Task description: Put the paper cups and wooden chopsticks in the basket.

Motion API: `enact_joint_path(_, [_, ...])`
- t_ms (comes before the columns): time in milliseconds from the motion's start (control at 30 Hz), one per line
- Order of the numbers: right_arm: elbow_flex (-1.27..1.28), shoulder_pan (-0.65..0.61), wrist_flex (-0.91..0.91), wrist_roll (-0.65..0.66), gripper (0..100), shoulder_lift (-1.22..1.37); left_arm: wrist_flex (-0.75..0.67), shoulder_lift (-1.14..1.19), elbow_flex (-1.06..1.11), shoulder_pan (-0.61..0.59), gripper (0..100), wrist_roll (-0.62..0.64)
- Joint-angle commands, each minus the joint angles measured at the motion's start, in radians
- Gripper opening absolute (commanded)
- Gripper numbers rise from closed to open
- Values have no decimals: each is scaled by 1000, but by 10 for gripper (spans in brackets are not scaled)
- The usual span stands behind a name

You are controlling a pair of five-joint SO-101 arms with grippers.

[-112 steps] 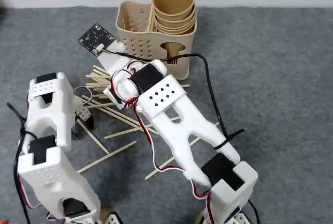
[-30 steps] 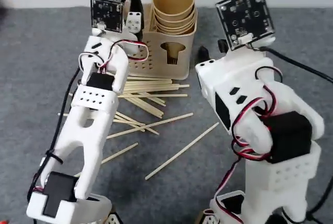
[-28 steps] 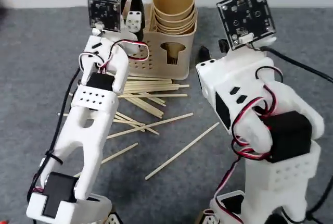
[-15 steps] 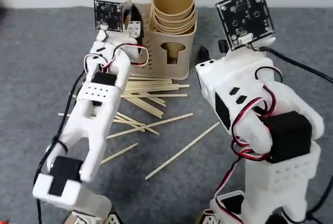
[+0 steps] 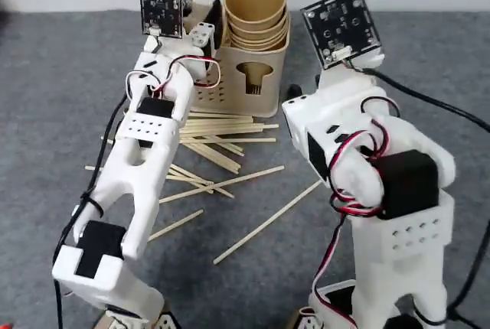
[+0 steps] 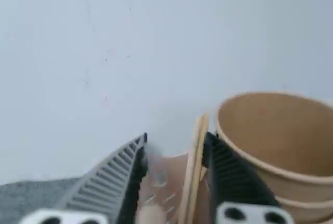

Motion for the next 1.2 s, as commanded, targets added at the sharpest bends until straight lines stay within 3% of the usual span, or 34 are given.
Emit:
enact_joint_path(0, [26,10,-7,-9,136,-50,64,-48,-64,-12,188,14])
enact_joint_path(100, [58,10,-7,-11,137,-50,167,-97,-122,-14,188,31])
enact_joint_path(233, [115,10,-85,-11,137,-50,327,-160,-309,-29,188,144])
enact_joint_path(500, [230,2,-185,-11,137,-50,862,-181,-753,-172,188,256])
enact_joint_path(700, [298,2,-217,-11,137,-50,1189,-155,-928,-321,188,279])
enact_joint_path(933, [311,2,-209,-11,137,-50,1421,-150,-954,-542,188,301])
enact_joint_path(1100, [330,2,-216,-11,137,-50,1708,-150,-809,-520,188,310])
enact_joint_path(1167, [347,2,-216,-11,137,-53,1765,-150,-710,-502,188,374])
